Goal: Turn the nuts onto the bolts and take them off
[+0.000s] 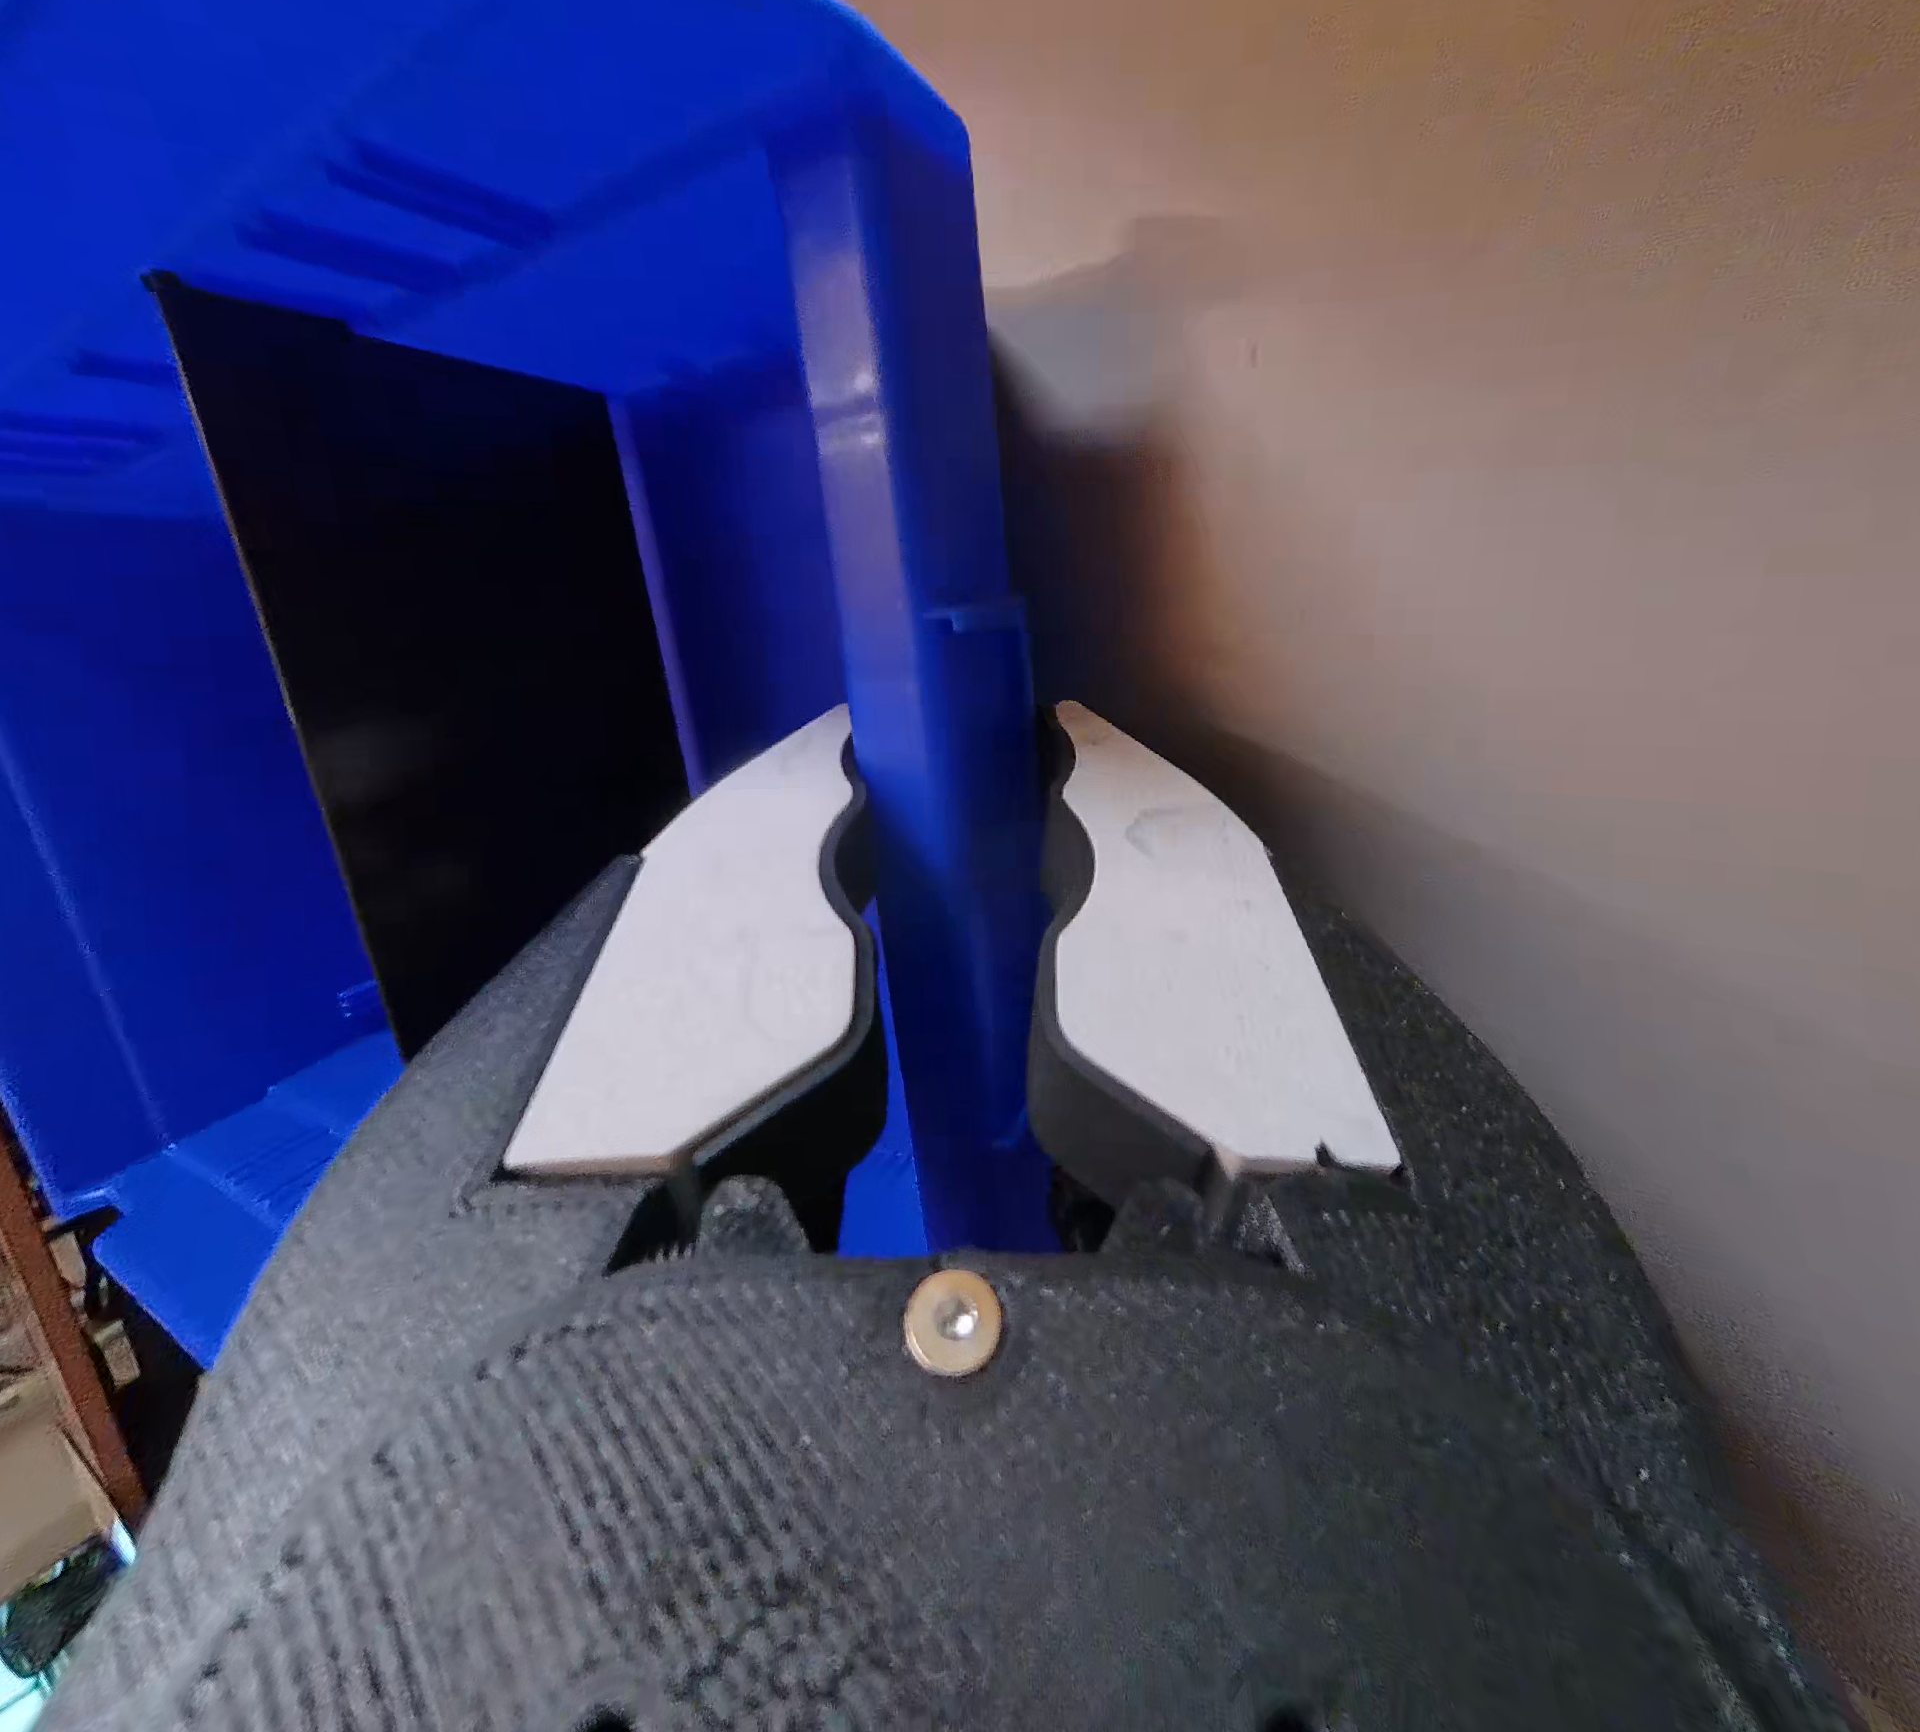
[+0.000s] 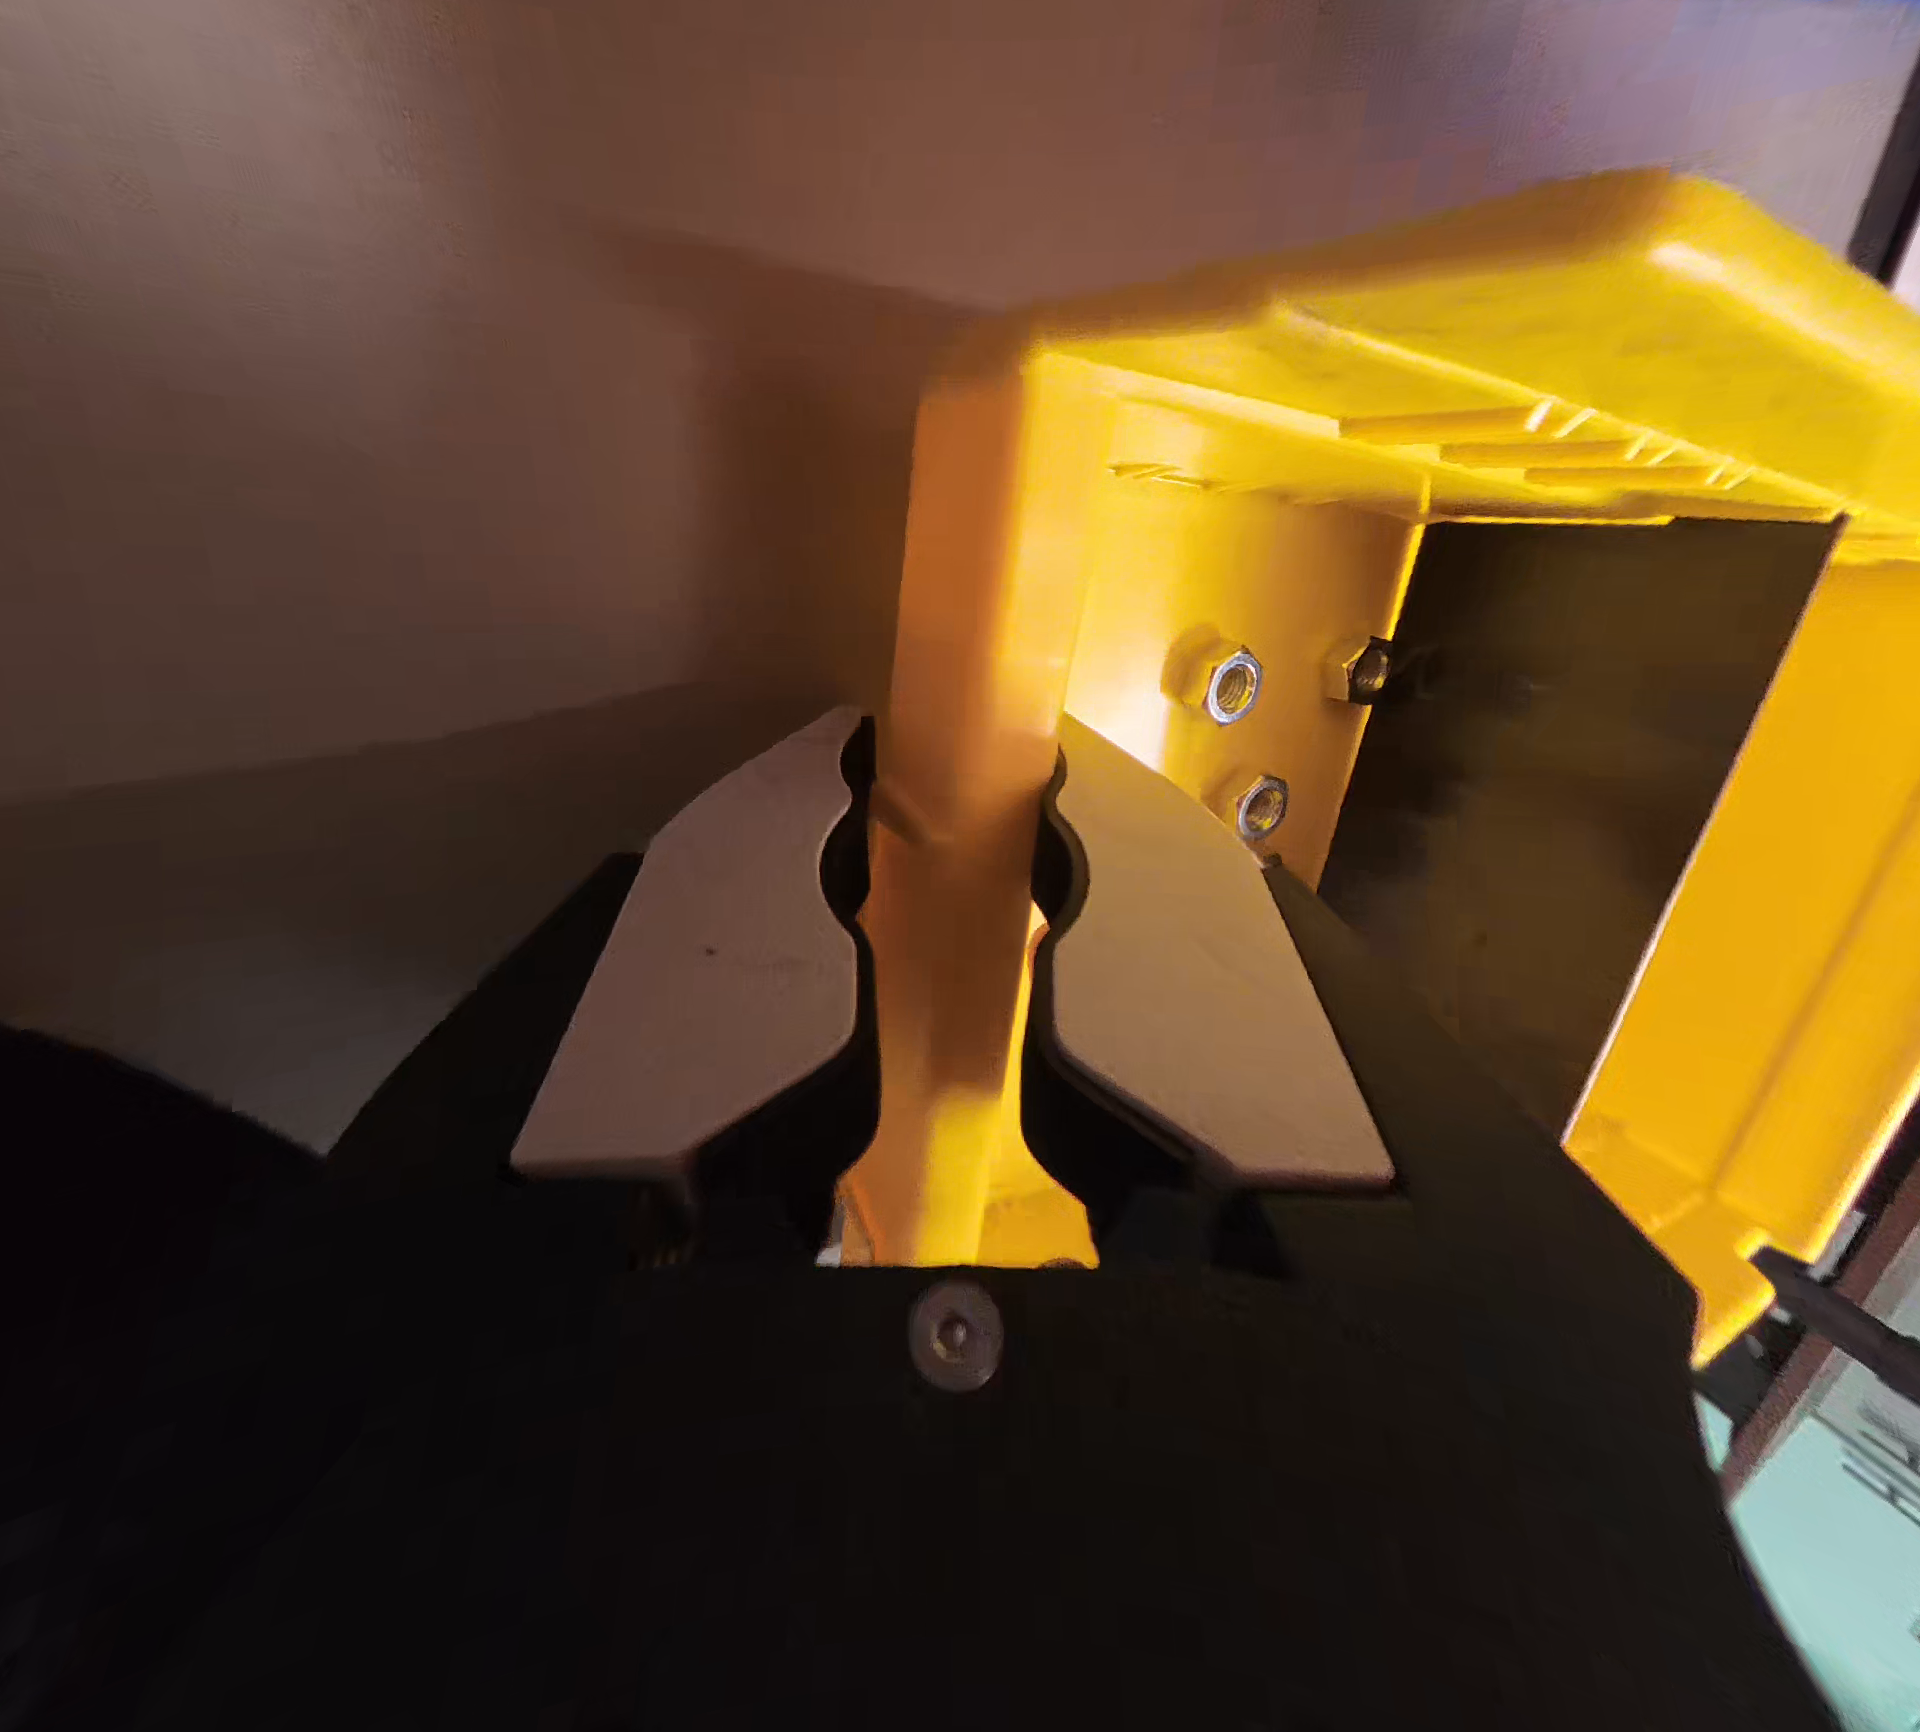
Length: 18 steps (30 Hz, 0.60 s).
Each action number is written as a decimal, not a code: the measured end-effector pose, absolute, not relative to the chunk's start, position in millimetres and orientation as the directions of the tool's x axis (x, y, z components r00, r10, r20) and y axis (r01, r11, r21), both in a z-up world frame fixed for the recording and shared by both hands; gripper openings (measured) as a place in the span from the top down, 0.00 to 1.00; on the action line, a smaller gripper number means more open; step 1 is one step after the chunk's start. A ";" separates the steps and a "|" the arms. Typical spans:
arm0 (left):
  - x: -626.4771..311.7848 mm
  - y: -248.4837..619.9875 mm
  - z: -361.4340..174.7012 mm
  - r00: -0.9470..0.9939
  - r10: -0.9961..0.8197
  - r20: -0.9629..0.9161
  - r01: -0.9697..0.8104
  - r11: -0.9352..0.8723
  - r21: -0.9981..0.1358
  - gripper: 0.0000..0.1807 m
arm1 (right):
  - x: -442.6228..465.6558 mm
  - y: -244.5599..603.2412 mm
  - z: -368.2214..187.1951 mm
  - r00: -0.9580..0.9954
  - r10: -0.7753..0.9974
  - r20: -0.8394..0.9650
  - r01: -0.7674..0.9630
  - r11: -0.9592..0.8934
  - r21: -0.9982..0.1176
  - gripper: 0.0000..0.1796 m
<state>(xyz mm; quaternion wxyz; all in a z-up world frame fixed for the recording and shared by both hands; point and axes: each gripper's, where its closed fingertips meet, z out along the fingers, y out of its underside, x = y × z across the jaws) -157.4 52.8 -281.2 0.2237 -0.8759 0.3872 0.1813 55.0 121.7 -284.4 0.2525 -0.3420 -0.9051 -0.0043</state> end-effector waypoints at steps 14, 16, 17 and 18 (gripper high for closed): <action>-90.6 41.9 -215.1 0.798 -0.403 -0.448 -0.594 -0.402 -0.697 0.78 | 156.1 117.2 -151.2 0.131 0.952 0.276 0.416 0.200 -0.887 0.83; -52.9 23.3 -201.4 0.896 -0.385 -0.222 -0.373 -0.380 -0.847 0.76 | 187.5 152.3 -163.1 0.309 0.929 0.204 0.398 0.068 -0.915 0.80; -30.6 15.8 -198.3 0.917 -0.385 -0.102 -0.257 -0.376 -0.890 0.74 | 196.9 162.8 -173.2 0.363 0.916 0.168 0.387 0.015 -0.922 0.78; -7.9 10.3 -198.0 0.922 -0.388 -0.012 -0.169 -0.371 -0.913 0.73 | 199.7 167.0 -182.8 0.392 0.912 0.117 0.364 -0.037 -0.931 0.77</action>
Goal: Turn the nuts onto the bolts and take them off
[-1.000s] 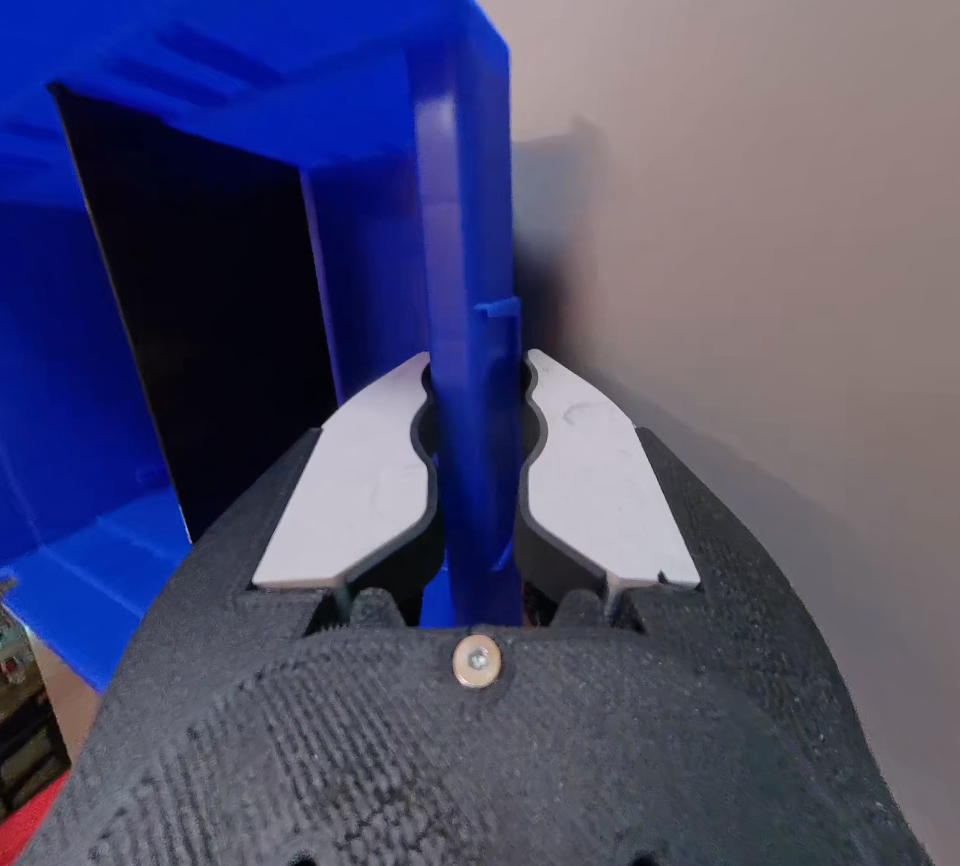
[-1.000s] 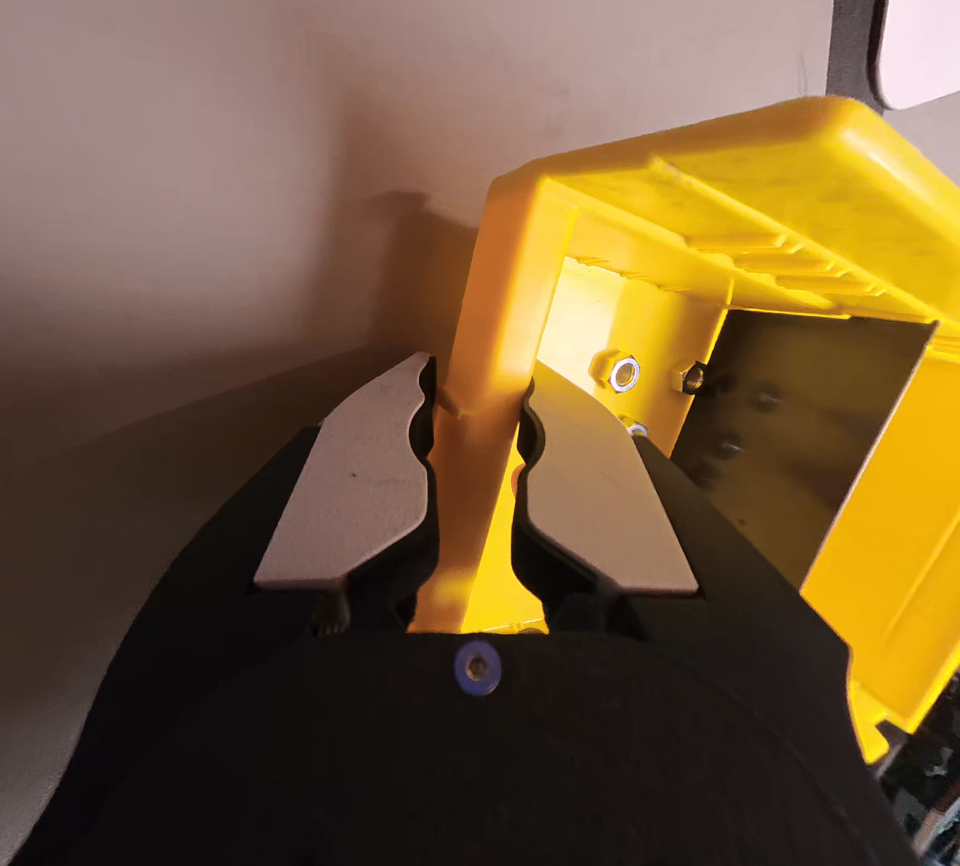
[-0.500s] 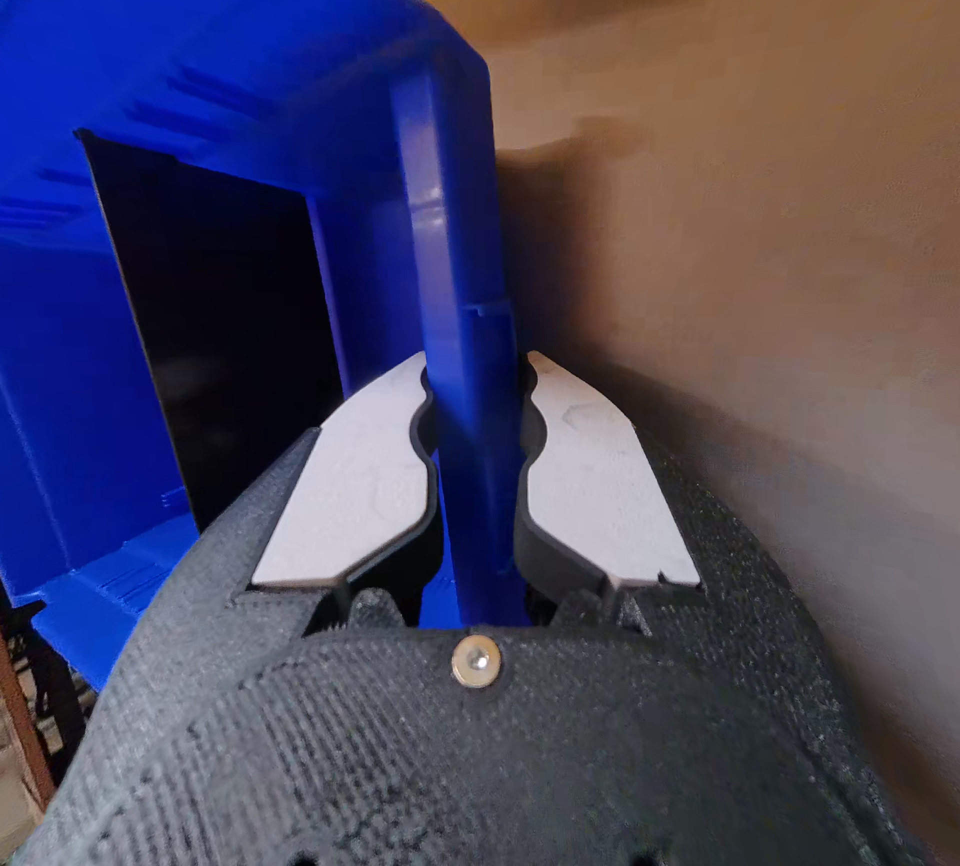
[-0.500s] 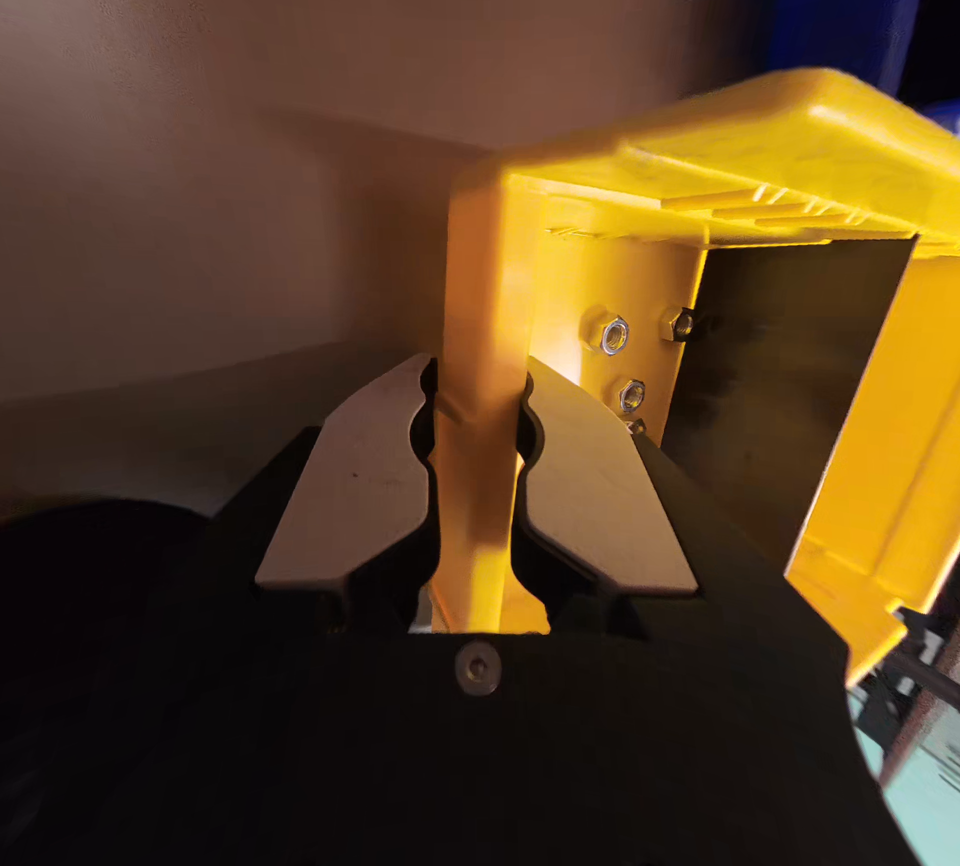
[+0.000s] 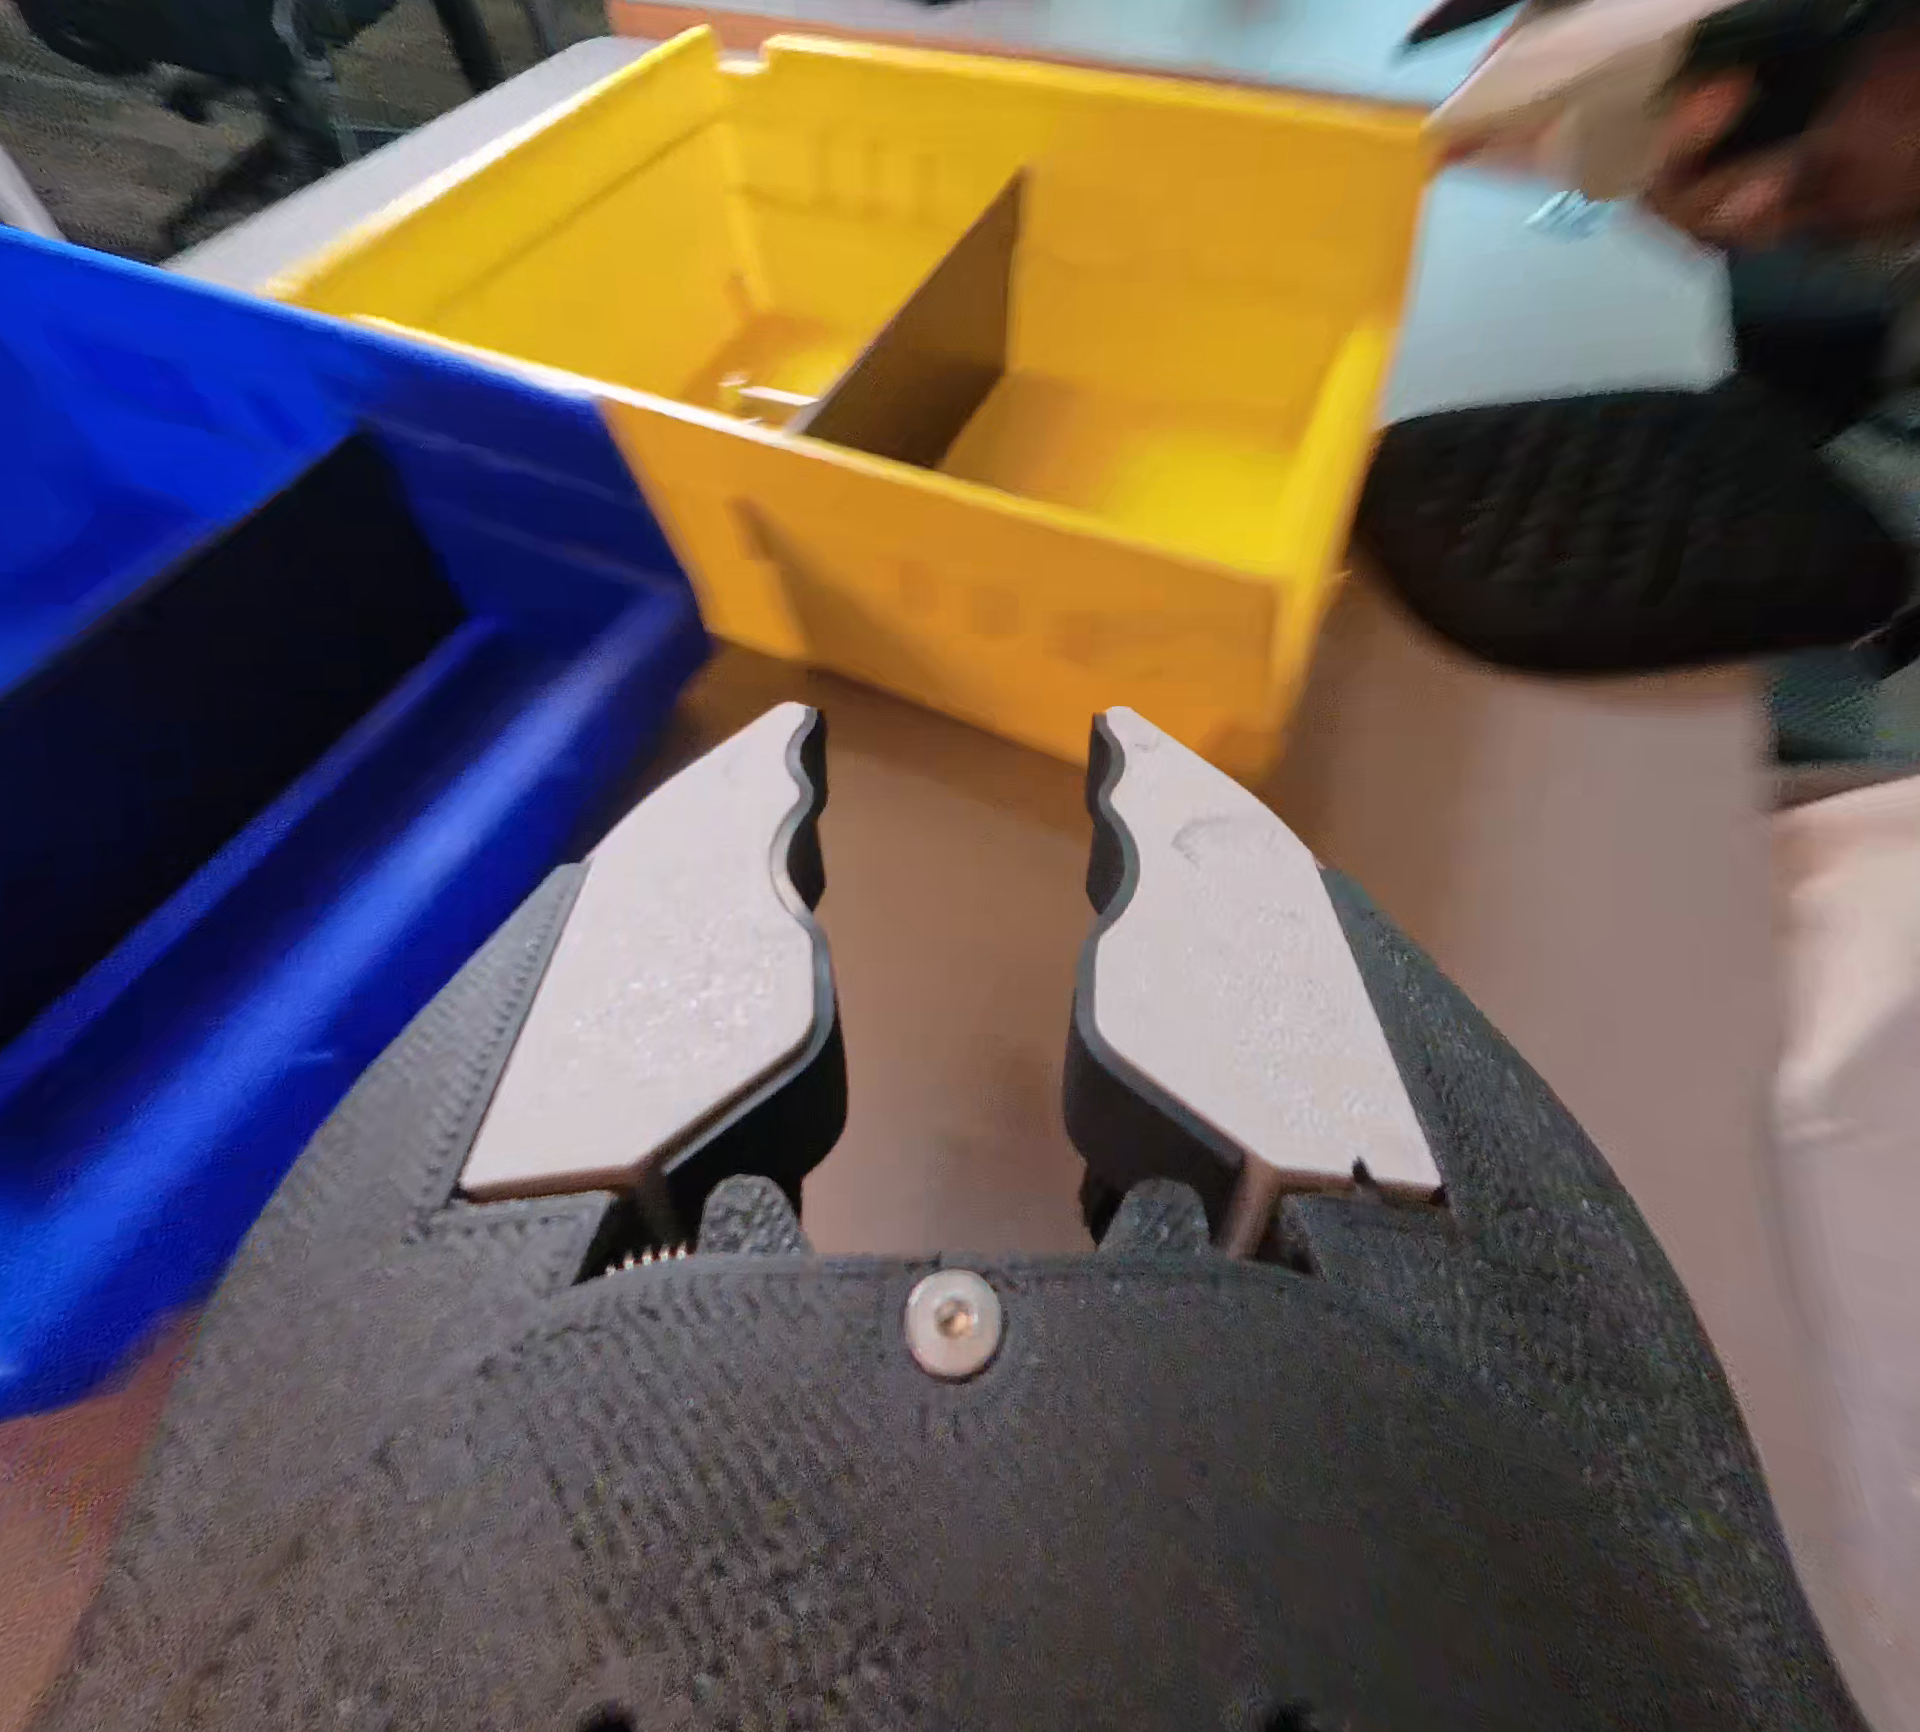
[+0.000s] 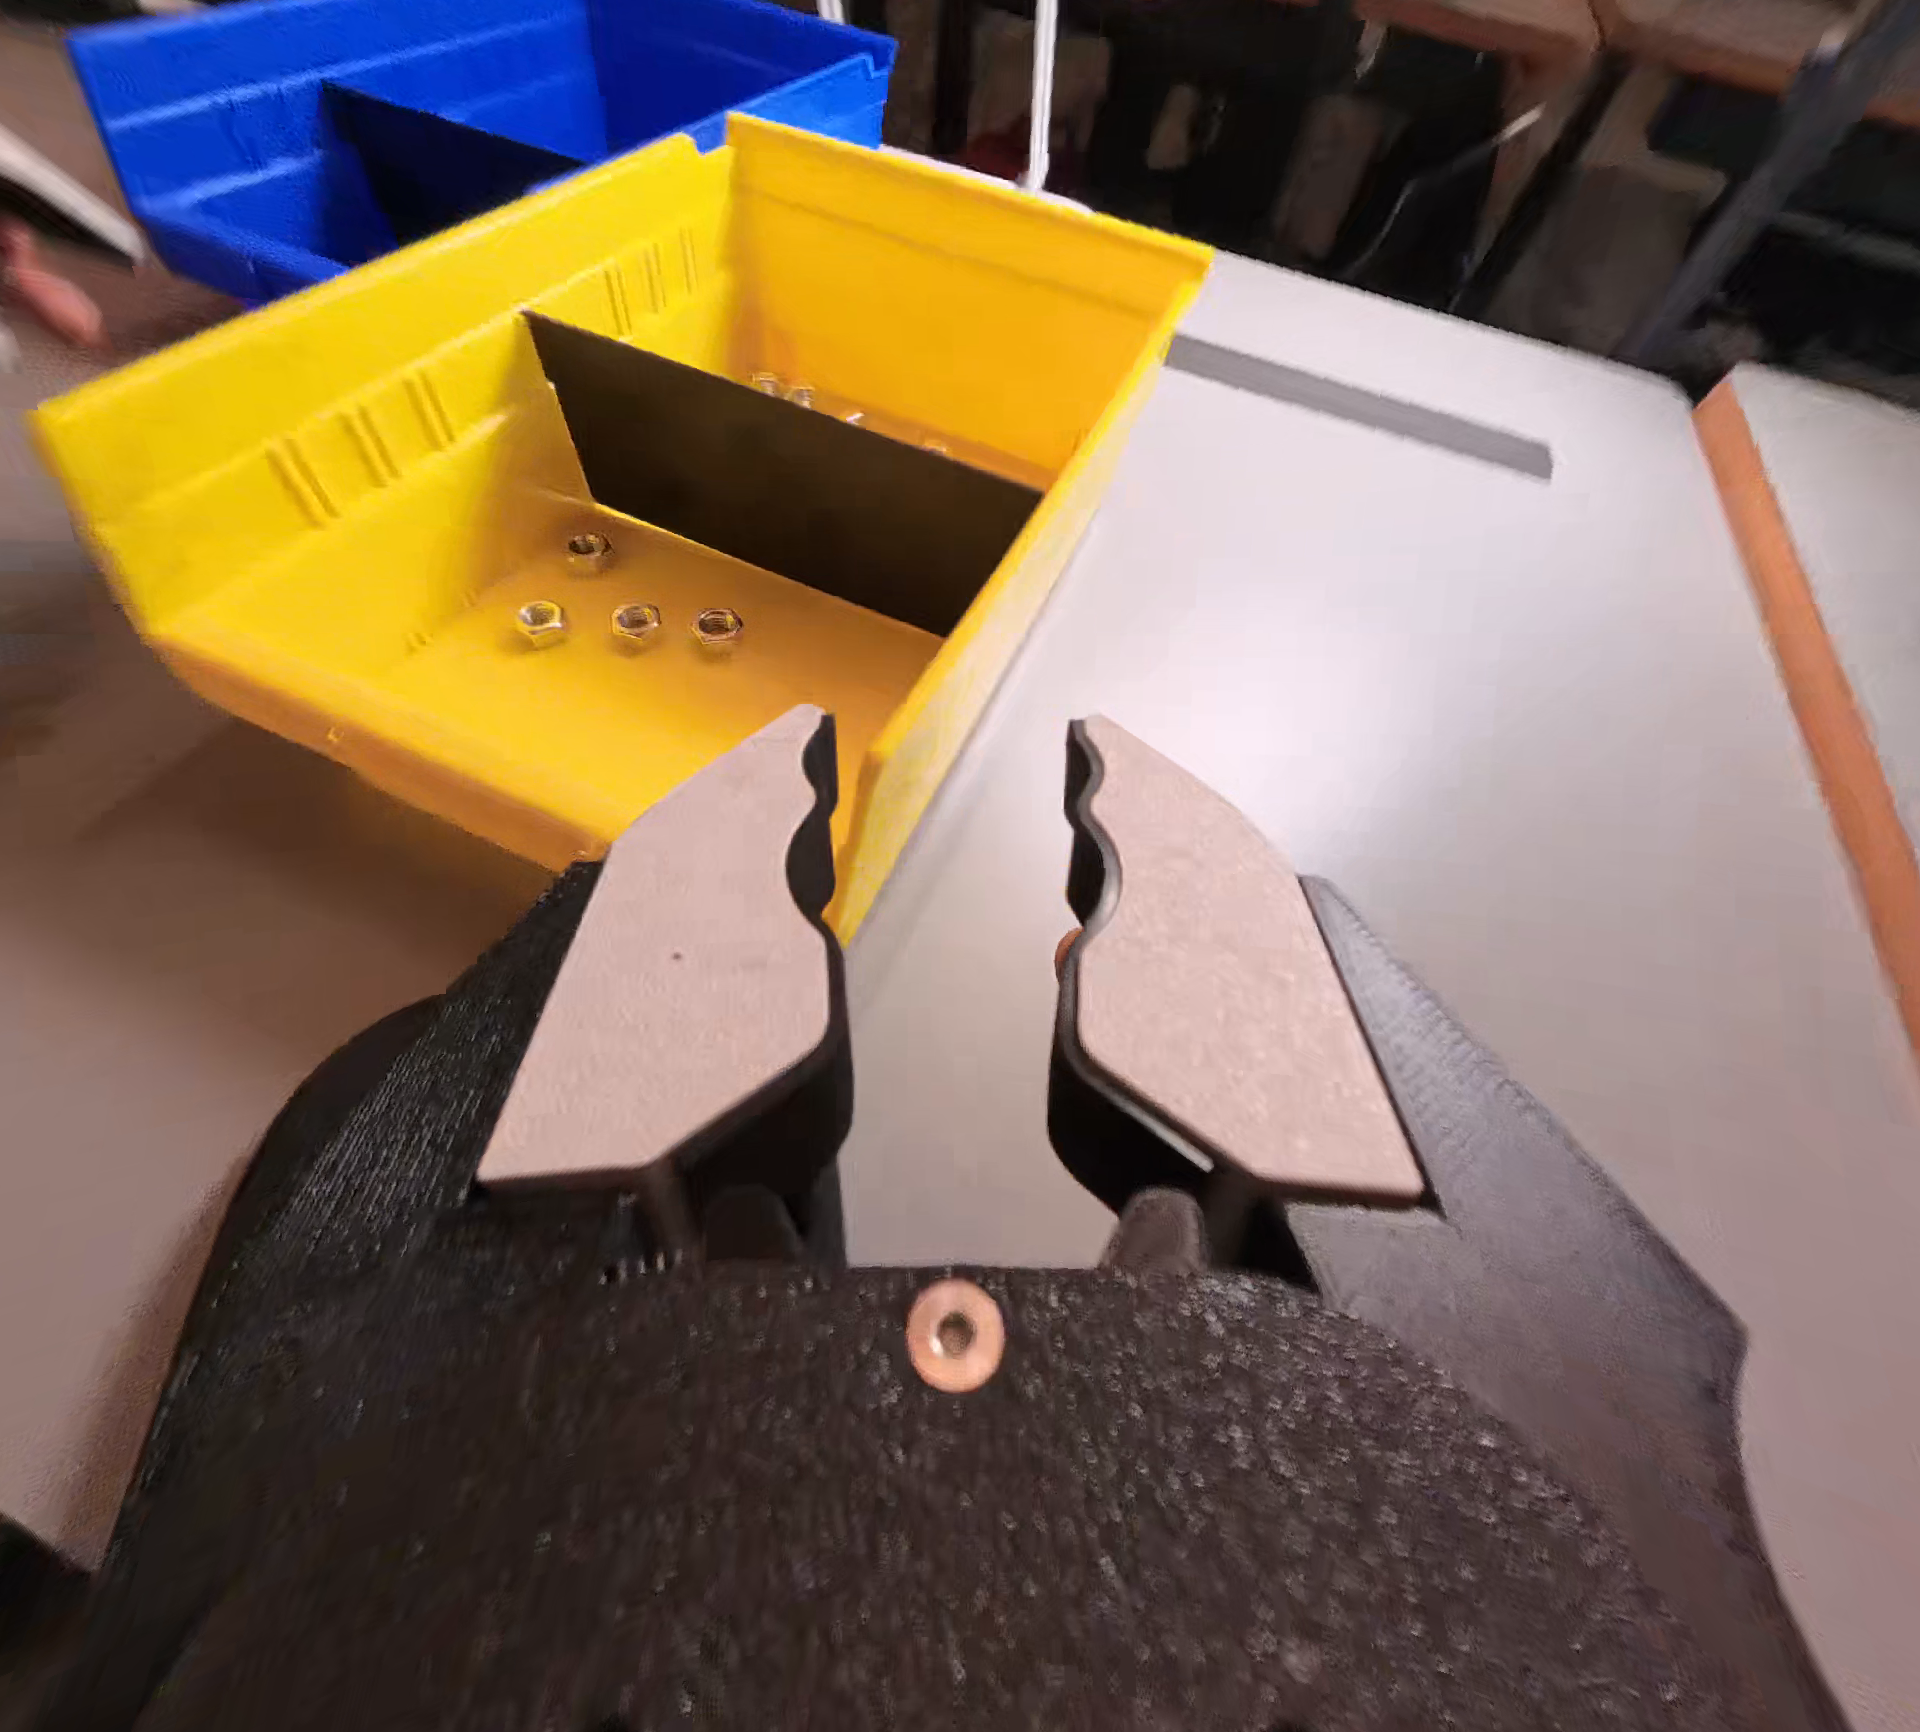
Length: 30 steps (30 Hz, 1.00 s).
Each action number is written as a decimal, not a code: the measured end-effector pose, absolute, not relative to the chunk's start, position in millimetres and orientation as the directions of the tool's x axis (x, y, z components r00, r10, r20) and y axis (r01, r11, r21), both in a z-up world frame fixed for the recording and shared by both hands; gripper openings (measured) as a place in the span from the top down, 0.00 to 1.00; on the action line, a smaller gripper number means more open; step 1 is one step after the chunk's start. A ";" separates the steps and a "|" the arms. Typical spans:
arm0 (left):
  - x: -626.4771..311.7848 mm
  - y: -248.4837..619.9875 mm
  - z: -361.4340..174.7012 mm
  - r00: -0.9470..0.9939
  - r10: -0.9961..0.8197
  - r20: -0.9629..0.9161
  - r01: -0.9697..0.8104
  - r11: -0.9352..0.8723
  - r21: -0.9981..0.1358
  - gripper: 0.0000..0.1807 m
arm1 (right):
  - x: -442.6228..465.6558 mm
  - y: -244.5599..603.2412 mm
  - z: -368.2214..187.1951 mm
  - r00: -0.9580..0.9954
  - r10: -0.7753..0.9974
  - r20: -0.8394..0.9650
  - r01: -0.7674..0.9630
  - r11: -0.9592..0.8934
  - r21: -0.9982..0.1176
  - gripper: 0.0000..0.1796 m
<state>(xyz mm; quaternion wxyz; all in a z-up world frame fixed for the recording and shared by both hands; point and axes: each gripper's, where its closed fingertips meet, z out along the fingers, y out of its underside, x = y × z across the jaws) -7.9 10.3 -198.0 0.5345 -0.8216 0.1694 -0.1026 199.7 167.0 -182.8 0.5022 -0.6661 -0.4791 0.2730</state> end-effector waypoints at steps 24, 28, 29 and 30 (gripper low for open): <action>27.1 68.8 -114.5 0.982 0.016 -0.189 -0.184 -0.163 -0.969 0.90 | 173.0 178.1 -109.4 0.622 0.783 0.012 0.117 -0.078 -0.990 0.92; -25.8 23.4 -60.8 0.969 0.160 -0.186 -0.165 -0.136 -0.977 0.90 | 106.9 148.5 -62.4 0.500 0.866 -0.016 0.068 -0.057 -0.996 0.91; -41.6 7.6 -51.2 0.965 0.202 -0.170 -0.147 -0.126 -0.981 0.90 | 85.8 137.8 -55.3 0.458 0.888 -0.031 0.058 -0.064 -0.996 0.91; -57.8 -9.5 -43.7 0.956 0.245 -0.161 -0.134 -0.122 -0.983 0.91 | 64.2 125.6 -50.0 0.414 0.909 -0.041 0.056 -0.070 -0.996 0.91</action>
